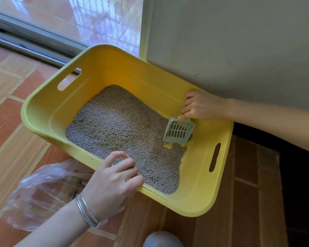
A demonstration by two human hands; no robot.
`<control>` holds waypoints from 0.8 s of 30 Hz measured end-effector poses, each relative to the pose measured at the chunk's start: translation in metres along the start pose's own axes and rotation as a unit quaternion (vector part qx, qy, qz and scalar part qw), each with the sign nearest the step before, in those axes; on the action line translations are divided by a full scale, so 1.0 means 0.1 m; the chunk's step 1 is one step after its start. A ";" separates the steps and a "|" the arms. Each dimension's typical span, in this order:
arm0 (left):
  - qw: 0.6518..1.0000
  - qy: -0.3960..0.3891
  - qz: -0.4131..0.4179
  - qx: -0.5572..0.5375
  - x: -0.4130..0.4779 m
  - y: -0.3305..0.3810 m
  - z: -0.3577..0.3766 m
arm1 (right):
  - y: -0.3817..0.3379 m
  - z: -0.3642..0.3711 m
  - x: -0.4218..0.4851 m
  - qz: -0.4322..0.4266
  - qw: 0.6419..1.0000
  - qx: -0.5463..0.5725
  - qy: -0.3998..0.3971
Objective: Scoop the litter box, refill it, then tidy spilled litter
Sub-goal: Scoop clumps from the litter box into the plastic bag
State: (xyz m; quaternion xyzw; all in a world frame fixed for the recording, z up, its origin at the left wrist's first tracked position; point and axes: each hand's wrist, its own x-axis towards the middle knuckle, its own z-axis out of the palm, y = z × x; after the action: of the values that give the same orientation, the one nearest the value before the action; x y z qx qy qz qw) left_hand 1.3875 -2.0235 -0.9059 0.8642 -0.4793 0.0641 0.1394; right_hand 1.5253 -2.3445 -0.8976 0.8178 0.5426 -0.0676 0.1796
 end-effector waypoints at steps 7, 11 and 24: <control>1.000 0.016 0.001 0.006 0.01 -0.01 0.02 | 0.00 0.01 -0.04 0.017 1.000 0.007 0.002; 1.000 0.013 0.002 0.008 0.00 0.01 0.04 | 0.00 -0.01 -0.02 0.024 0.999 -0.001 -0.048; 1.000 0.022 0.001 0.014 0.02 0.01 0.02 | -0.13 -0.07 -0.03 0.096 0.993 0.057 -0.037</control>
State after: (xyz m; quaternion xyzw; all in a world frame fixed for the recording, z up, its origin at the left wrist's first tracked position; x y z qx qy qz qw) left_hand 1.3877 -2.0260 -0.9075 0.8638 -0.4762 0.0904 0.1380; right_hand 1.5117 -2.3402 -0.8934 0.8720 0.4496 -0.1111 0.1582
